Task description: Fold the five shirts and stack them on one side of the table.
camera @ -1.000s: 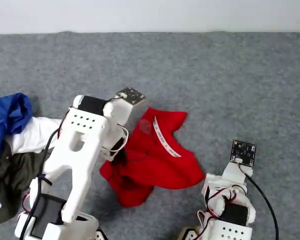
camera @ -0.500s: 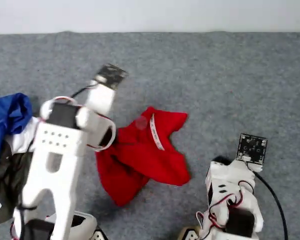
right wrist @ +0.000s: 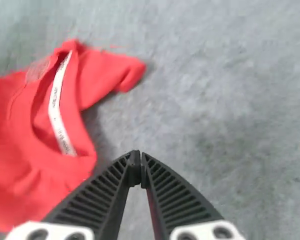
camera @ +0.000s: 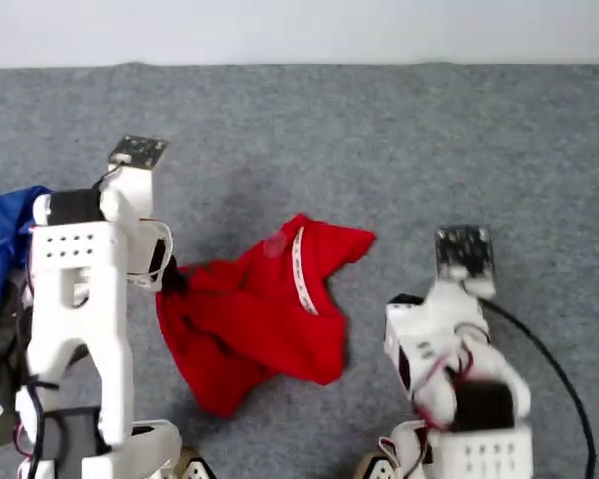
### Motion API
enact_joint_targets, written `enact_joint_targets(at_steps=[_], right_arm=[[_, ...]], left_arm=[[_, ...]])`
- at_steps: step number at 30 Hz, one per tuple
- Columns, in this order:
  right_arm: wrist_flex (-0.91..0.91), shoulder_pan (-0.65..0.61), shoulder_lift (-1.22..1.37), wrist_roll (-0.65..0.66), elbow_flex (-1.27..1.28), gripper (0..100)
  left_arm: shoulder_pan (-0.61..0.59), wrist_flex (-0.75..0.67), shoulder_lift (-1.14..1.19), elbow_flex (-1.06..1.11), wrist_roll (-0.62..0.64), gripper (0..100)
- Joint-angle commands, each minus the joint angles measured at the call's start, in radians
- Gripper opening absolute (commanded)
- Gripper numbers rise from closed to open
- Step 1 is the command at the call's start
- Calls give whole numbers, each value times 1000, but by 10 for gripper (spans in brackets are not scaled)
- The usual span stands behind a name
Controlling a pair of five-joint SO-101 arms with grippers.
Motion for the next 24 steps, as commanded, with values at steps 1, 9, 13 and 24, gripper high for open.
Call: enact_joint_targets(at_steps=[1,9,13,24], right_arm=[[70,-107,271,25,-203,13],[266,-245,605,316,-344,11],[312,-249,690,371,-367,14],[360,-394,765,399,-370,253]], left_arm=[[17,51,3,-12,2,164],[166,81,-104,-28,2,160],[236,81,-183,-4,3,163],[78,80,-198,102,-18,232]])
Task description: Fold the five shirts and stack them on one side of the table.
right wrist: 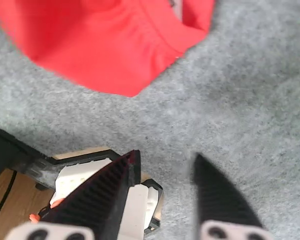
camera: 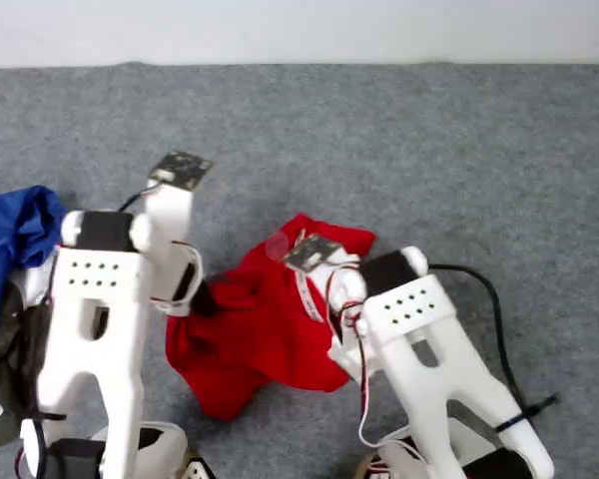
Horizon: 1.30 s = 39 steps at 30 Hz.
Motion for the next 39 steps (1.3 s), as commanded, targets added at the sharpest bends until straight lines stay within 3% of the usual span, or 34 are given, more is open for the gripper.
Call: enact_joint_targets(at_steps=[1,9,14,21,23,26,28,34,39], right_arm=[[-10,-90,7,11,-52,253],[-143,-263,13,9,-51,253],[-242,-335,41,-11,-34,253],[-334,-367,289,-17,-18,251],[-361,-366,363,-17,-18,207],[-380,-366,450,-11,-40,66],[-375,-343,478,-9,-68,3],[-344,-180,426,-8,-135,9],[-286,-33,323,52,-265,9]], left_arm=[[-74,32,-26,-1,-37,232],[-235,2,-26,1,-63,230],[-244,-5,-26,42,-63,230],[-250,-25,-32,87,-57,229],[-252,-25,-34,82,-57,228],[-253,-25,-35,79,-54,227],[-276,-25,-35,67,-32,205],[-382,-17,-35,-61,-18,119],[-413,9,-35,-139,-18,104]])
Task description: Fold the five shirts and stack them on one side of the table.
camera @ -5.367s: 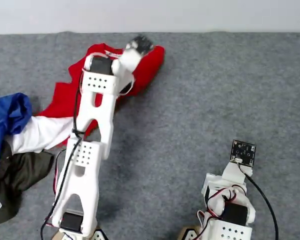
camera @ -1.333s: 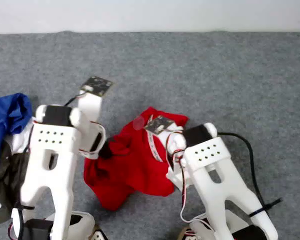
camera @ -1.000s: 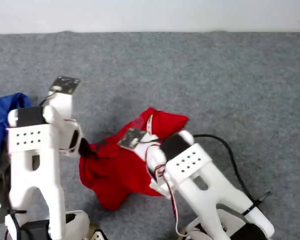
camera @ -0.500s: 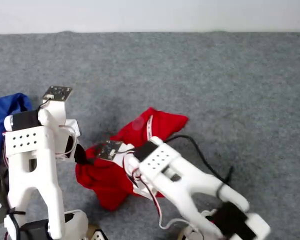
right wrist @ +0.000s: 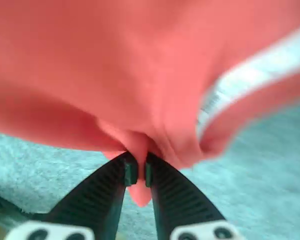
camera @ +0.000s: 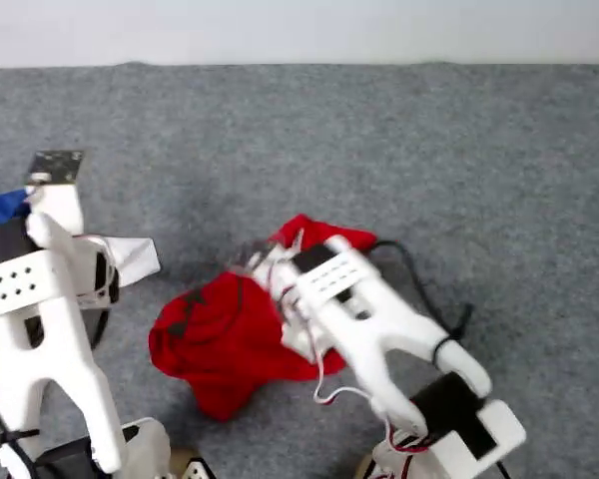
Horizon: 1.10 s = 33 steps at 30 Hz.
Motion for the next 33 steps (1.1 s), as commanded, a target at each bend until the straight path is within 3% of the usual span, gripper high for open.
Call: enact_joint_targets(at_steps=[1,6,20,33], right_arm=[[41,111,-114,32,-143,9],[18,194,-137,28,-325,9],[-252,205,189,26,-624,9],[-225,196,521,28,-987,44]], left_arm=[[-11,11,-35,-77,11,104],[-11,20,-35,-114,12,104],[-11,20,-35,-114,12,104],[-11,28,-35,-114,12,104]])
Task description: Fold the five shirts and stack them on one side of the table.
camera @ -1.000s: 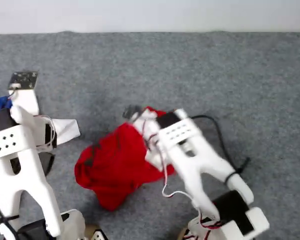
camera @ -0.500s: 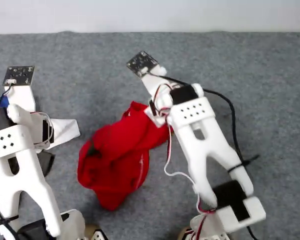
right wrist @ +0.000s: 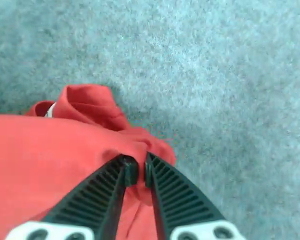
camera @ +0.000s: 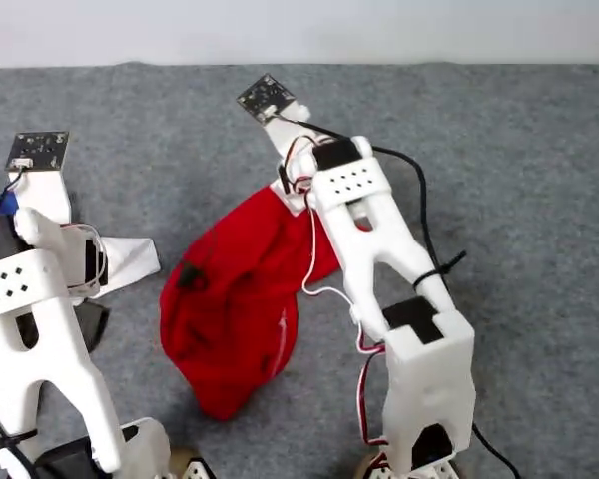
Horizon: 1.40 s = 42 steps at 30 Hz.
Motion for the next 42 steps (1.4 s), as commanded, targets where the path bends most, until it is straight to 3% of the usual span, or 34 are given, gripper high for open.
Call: enact_joint_targets(at_steps=[1,6,17,42], right_arm=[[36,4,-18,8,-94,75],[263,4,-16,6,-196,202],[676,-13,-5,6,-345,206],[467,-44,252,-44,-252,205]], left_arm=[[-3,28,-35,-33,12,104],[-3,29,-35,-28,12,104],[2,29,-35,-27,12,104],[3,29,-34,-27,14,104]])
